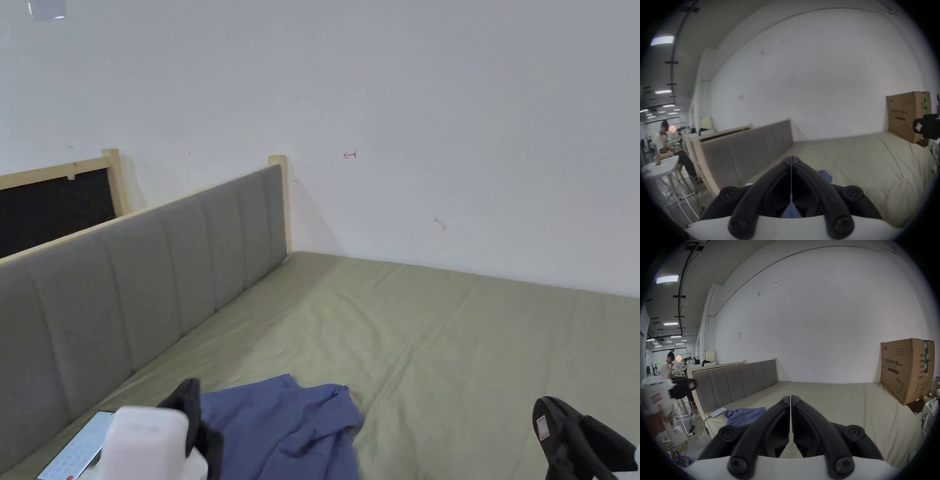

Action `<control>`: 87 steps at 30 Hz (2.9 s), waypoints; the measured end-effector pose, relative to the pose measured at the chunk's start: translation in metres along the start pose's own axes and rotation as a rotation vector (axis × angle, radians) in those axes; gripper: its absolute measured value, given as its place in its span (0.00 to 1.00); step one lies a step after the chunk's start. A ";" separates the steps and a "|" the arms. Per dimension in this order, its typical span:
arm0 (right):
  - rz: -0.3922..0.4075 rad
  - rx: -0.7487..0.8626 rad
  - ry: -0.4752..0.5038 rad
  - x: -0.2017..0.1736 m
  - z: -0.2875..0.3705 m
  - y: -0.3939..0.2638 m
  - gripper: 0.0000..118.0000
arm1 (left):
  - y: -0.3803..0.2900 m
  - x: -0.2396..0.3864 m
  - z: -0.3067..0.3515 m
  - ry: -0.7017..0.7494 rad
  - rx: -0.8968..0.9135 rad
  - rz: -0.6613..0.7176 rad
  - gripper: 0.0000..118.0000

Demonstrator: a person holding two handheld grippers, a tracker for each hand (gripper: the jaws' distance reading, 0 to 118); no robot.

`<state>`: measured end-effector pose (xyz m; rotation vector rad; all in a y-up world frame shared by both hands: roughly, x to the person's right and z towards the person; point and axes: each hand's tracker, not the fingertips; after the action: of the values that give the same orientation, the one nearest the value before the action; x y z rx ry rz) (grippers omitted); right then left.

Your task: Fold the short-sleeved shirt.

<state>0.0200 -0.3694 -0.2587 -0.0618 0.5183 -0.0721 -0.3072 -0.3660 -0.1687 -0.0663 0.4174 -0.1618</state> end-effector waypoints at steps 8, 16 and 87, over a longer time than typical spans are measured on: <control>-0.044 -0.170 -0.049 0.043 0.001 -0.019 0.02 | -0.080 0.004 -0.228 -0.417 -0.855 0.139 0.57; -0.141 -0.248 -0.163 0.087 0.009 -0.035 0.02 | -0.190 0.035 -0.310 -0.277 -1.018 0.003 0.94; -0.146 -0.110 -0.402 0.145 0.133 -0.013 0.02 | 0.051 0.179 -0.044 -0.878 -0.293 0.257 0.42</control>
<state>0.2106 -0.3894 -0.2133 -0.2165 0.1150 -0.1695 -0.1560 -0.3472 -0.2850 -0.3549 -0.4320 0.1876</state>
